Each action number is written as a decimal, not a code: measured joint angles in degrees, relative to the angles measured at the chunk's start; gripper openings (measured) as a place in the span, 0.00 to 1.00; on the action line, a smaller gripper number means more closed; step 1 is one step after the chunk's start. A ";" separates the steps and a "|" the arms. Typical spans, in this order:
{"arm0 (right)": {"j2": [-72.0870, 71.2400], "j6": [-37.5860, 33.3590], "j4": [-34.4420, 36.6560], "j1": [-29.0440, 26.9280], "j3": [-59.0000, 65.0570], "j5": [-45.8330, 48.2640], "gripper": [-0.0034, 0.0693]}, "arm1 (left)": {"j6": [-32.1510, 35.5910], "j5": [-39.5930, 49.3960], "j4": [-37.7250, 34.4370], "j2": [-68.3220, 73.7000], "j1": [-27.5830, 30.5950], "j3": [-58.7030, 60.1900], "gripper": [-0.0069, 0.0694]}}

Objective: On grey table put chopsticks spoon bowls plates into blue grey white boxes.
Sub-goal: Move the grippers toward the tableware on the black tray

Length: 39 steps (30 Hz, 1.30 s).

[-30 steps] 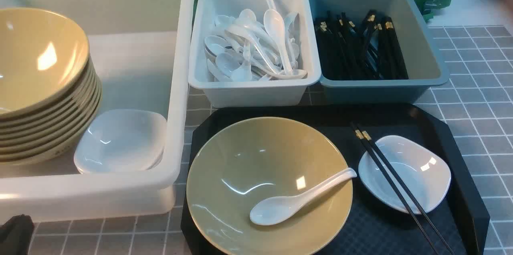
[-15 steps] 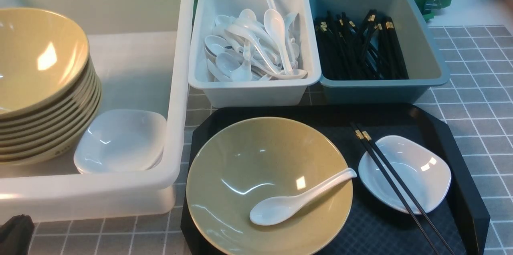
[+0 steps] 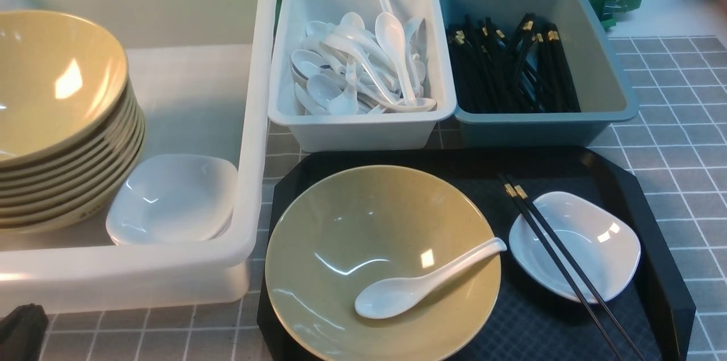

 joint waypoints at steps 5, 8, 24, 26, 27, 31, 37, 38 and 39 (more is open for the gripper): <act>0.00 0.00 0.00 0.00 0.00 0.00 0.37 | 0.00 0.00 0.00 0.00 0.00 0.00 0.07; 0.00 0.00 0.00 0.00 0.00 0.00 0.37 | 0.00 0.00 0.00 0.00 0.00 0.00 0.07; 0.00 0.00 0.00 0.00 0.00 0.00 0.37 | 0.19 -1.03 1.85 0.00 0.00 0.00 0.07; 0.00 0.00 0.00 0.00 0.00 0.00 0.37 | 0.19 -1.42 1.85 0.00 0.00 0.00 0.07; 0.00 0.00 0.00 0.00 0.00 0.00 0.37 | -0.01 -1.55 1.85 0.00 0.00 0.00 0.07; 0.00 1.97 0.00 0.00 0.00 0.00 0.37 | -2.92 -1.78 -2.70 0.00 0.00 0.00 0.07; 0.00 23.71 3.15 0.00 0.00 -0.40 0.37 | -12.40 -2.32 -19.14 0.00 0.00 0.00 0.07; 0.00 29.77 5.01 0.00 0.00 -0.40 0.37 | -15.21 -2.38 -23.88 0.00 0.00 0.00 0.07; 0.00 36.02 6.17 0.00 0.00 -0.45 0.37 | -18.93 -2.44 -30.19 0.00 0.00 0.00 0.07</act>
